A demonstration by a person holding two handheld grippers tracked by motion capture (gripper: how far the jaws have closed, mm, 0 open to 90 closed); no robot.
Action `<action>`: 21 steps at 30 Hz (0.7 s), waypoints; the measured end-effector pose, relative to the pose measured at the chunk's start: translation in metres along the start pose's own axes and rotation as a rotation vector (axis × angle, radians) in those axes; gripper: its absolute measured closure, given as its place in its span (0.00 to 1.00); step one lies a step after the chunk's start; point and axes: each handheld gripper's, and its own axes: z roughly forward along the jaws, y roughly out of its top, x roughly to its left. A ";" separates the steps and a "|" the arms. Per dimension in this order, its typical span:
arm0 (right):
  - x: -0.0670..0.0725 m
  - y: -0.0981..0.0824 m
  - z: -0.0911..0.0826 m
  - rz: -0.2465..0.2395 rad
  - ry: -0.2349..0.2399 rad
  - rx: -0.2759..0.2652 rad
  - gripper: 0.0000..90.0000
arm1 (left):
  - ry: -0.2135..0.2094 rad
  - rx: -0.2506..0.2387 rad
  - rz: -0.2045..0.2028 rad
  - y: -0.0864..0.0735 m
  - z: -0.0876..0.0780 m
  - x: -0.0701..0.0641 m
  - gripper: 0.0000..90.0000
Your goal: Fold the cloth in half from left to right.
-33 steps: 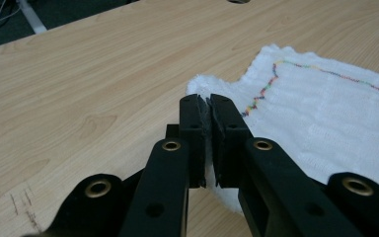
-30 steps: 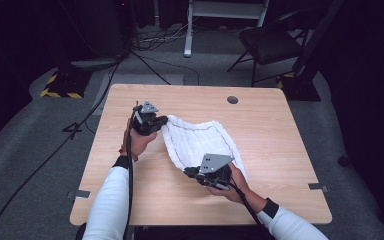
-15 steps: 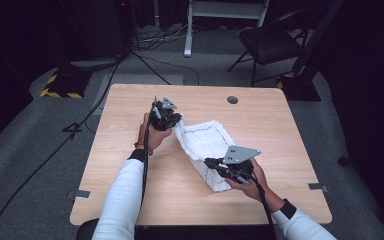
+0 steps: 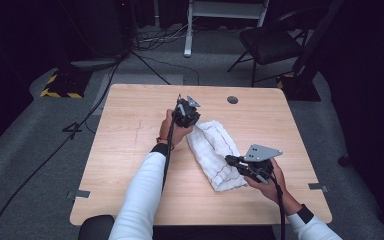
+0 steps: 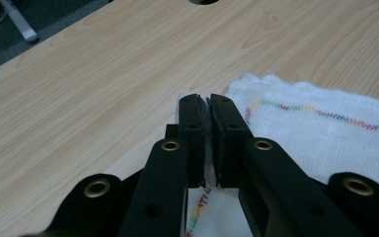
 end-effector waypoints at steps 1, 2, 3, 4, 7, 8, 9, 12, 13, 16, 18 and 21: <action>-0.001 -0.002 -0.001 0.004 -0.006 0.003 0.96 | -0.001 0.003 0.008 0.003 0.004 -0.004 0.94; -0.003 -0.005 -0.003 0.009 -0.013 0.010 0.96 | -0.001 0.004 0.019 0.005 0.006 -0.007 0.94; -0.004 -0.007 -0.004 0.015 -0.015 0.013 0.96 | -0.001 0.005 0.025 0.007 0.009 -0.010 0.94; -0.005 -0.009 -0.006 0.017 -0.020 0.019 0.96 | -0.004 0.007 0.032 0.009 0.011 -0.012 0.94; -0.008 -0.016 -0.010 0.030 -0.030 0.034 0.96 | -0.010 -0.001 0.032 0.013 0.019 -0.019 0.94; -0.008 -0.018 -0.012 0.028 -0.035 0.039 0.96 | -0.012 0.007 0.038 0.015 0.021 -0.020 0.94; -0.009 -0.019 -0.014 0.032 -0.038 0.044 0.96 | -0.014 0.009 0.044 0.015 0.025 -0.022 0.94; -0.011 -0.025 -0.019 0.046 -0.040 0.055 0.96 | -0.024 0.016 0.051 0.018 0.033 -0.028 0.94; -0.011 -0.027 -0.020 0.050 -0.039 0.063 0.96 | -0.027 0.019 0.056 0.018 0.035 -0.030 0.94; -0.010 -0.035 -0.021 0.059 -0.038 0.095 0.96 | -0.027 0.033 0.071 0.021 0.042 -0.035 0.92; -0.008 -0.039 -0.019 0.063 -0.035 0.115 0.96 | -0.028 0.040 0.070 0.022 0.046 -0.038 0.90; -0.006 -0.045 -0.017 0.063 -0.031 0.142 0.96 | -0.031 0.045 0.082 0.022 0.052 -0.045 0.89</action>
